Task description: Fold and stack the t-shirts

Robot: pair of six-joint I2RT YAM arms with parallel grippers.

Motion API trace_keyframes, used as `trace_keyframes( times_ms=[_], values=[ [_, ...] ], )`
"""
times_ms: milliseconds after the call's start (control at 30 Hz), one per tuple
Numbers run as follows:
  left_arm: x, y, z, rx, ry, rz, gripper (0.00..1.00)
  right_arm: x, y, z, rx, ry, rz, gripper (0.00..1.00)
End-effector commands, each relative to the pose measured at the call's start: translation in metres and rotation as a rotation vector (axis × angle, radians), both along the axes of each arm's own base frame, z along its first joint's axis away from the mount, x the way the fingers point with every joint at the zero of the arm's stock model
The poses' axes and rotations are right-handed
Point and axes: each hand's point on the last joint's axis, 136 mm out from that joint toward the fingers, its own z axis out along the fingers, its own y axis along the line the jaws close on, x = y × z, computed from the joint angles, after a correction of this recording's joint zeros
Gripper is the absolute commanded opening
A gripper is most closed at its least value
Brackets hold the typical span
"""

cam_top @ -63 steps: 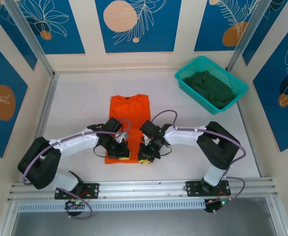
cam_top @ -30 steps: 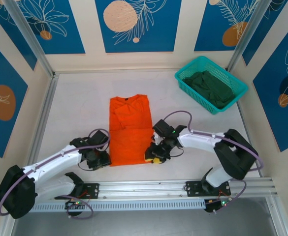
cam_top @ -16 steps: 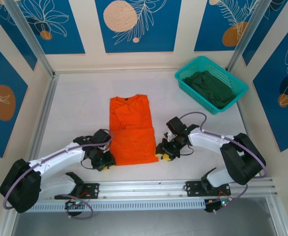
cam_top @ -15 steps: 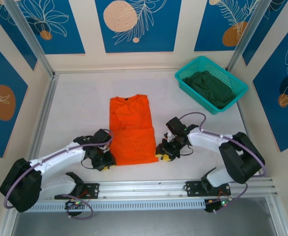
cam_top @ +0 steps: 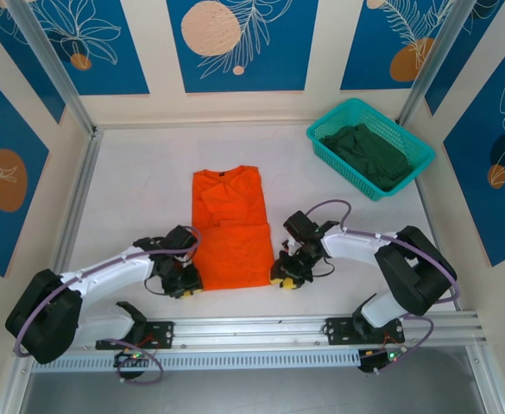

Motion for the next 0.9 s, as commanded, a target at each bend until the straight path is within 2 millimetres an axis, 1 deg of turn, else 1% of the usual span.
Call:
trace_keyframes(
  times_ms=[0,100,200,300,367,500,633,733,833,867],
  values=[
    [0.003,0.007,-0.009,0.033,-0.011,-0.004,0.27,0.004,-0.003,-0.003,-0.042,-0.001,0.004,0.32],
    [0.004,0.007,-0.013,0.043,-0.006,-0.011,0.23,0.005,-0.004,-0.005,-0.056,0.004,-0.003,0.26],
    [0.006,0.009,-0.015,0.060,-0.007,-0.020,0.22,0.007,-0.004,-0.006,-0.060,-0.001,-0.009,0.25],
    [0.009,0.007,-0.014,0.056,-0.015,-0.027,0.24,0.012,0.001,-0.001,-0.041,-0.007,-0.014,0.27],
    [0.010,0.006,-0.013,0.057,-0.021,-0.033,0.26,0.015,0.004,0.002,-0.029,-0.014,-0.013,0.31],
    [0.012,0.009,-0.014,0.076,-0.025,-0.049,0.25,0.018,0.004,0.001,-0.040,-0.019,-0.008,0.32],
    [0.014,0.011,-0.017,0.101,-0.023,-0.063,0.17,0.017,0.001,-0.007,-0.073,0.011,-0.008,0.25],
    [0.016,0.013,-0.017,0.122,-0.024,-0.077,0.09,0.015,0.000,-0.011,-0.090,0.029,-0.008,0.19],
    [0.017,0.015,-0.015,0.137,-0.028,-0.096,0.00,0.013,-0.001,-0.012,-0.090,0.036,-0.002,0.11],
    [0.018,0.015,-0.013,0.141,-0.031,-0.101,0.00,0.012,-0.001,-0.011,-0.090,0.037,-0.001,0.09]
  ],
)
